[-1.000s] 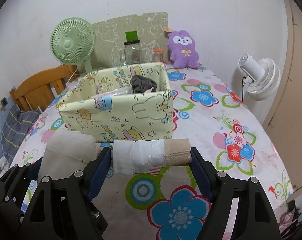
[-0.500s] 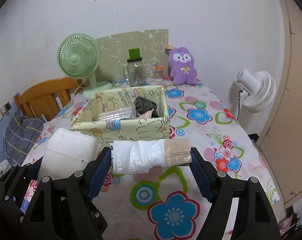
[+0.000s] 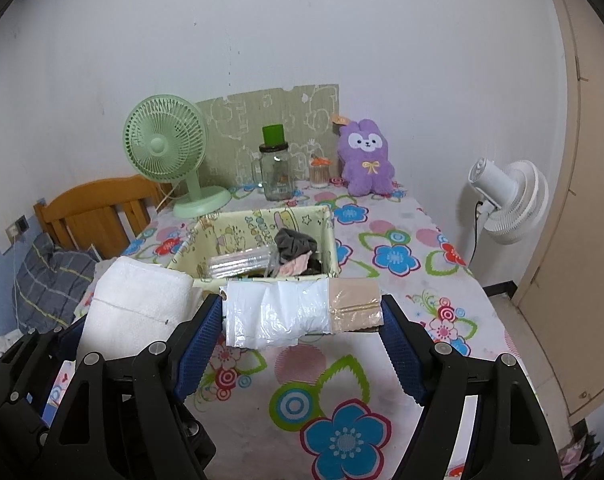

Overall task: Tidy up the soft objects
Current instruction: 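Lift and carry the white pad and white roll over the box with both tools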

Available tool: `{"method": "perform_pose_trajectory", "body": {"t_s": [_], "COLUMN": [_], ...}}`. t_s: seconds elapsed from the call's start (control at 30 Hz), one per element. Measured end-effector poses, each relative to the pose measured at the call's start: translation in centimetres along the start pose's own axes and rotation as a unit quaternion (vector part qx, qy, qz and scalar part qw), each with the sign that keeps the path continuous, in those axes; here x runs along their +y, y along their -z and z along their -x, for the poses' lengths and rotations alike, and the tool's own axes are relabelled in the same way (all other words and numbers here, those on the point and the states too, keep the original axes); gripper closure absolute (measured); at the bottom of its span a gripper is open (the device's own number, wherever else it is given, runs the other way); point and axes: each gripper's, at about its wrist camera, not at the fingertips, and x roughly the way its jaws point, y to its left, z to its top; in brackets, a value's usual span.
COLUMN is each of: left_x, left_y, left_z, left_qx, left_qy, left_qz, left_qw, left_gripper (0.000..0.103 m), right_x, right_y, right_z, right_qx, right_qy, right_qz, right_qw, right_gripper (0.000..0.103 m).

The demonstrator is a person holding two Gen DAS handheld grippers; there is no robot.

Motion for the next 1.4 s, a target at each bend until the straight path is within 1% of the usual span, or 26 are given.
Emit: {"method": "perform_pose_trajectory", "body": {"t_s": [0.1,0.57,1.4], "left_x": [0.1,0.4,1.5], "left_y": [-0.4,-2.4,-5.0], "left_z": [0.0,-0.5,-5.4], "left_qx": [-0.001,-0.012,0.002], "left_qy": [0.005,0.006,0.005], "left_qz": [0.002,-0.002,0.005], "left_qw": [1.0,0.9999,1.0], "left_gripper": [0.034,0.034,0.034], "right_x": [0.0,0.3,0.5], "right_y": [-0.4,-2.5,-5.5], "right_z": [0.2,-0.4,-5.8], "right_qx": [-0.004,-0.014,-0.001], "right_qy": [-0.001,0.0,-0.001], "right_qz": [0.001,0.002,-0.001], "right_qw": [1.0,1.0,1.0], "right_gripper": [0.024,0.024,0.024]}}
